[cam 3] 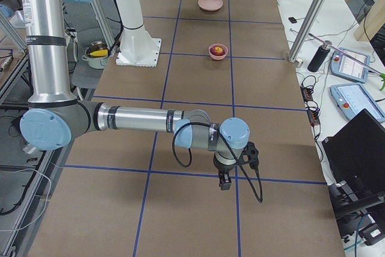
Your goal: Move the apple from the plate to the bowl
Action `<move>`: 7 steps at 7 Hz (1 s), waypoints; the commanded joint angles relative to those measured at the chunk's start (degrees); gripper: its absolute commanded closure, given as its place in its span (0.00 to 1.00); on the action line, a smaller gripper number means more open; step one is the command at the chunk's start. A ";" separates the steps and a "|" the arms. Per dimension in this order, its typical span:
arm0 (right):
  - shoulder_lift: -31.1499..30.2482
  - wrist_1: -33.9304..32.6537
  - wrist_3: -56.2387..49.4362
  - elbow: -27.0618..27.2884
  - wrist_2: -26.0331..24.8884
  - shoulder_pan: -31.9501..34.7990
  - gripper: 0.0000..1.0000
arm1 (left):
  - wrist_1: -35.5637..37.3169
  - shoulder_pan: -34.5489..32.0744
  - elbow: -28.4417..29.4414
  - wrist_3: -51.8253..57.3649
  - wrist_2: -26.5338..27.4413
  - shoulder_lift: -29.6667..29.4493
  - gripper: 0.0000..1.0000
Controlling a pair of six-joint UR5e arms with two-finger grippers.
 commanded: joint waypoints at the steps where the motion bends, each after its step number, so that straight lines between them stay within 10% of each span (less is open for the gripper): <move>1: -0.07 0.06 0.08 -0.02 0.01 0.00 0.00 | -2.17 -3.99 2.72 1.56 -1.58 3.61 0.02; 7: -0.16 0.06 0.16 0.33 0.10 0.00 0.00 | -3.85 -6.10 -2.30 1.39 -6.43 4.95 0.02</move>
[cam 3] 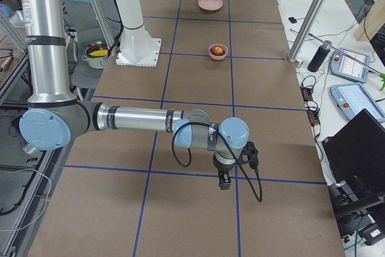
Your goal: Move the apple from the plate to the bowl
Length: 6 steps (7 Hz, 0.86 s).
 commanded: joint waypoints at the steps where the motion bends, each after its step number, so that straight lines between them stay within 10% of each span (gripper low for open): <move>1: -0.03 0.00 0.07 -0.01 0.09 0.00 0.00 | -0.05 -0.05 -0.53 0.06 -0.02 0.03 0.02; 6: 0.06 0.00 -0.02 -0.01 0.18 0.00 0.00 | -0.32 0.04 -0.80 0.06 -0.02 1.52 0.02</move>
